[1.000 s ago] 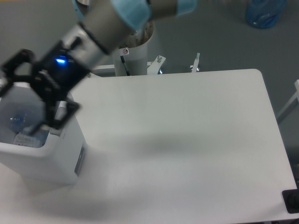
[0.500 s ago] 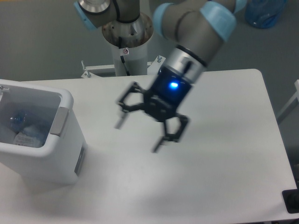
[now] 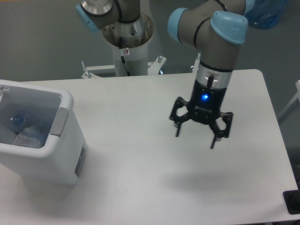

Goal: Place the trash in the trash can

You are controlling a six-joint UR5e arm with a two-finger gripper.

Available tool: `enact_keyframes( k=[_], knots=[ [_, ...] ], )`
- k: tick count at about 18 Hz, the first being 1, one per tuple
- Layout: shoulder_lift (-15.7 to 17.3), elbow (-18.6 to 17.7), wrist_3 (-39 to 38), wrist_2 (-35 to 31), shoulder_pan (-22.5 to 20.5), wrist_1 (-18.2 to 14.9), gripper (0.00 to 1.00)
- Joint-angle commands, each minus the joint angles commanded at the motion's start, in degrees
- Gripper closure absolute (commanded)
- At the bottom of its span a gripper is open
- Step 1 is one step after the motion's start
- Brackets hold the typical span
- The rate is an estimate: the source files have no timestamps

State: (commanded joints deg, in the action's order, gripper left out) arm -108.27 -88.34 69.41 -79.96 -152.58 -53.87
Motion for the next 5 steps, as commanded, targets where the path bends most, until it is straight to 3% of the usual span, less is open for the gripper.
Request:
enact_keyframes(
  k=[5],
  knots=[
    [-0.45, 0.71, 1.17, -0.98, 0.09, -1.32, 0.0]
  ],
)
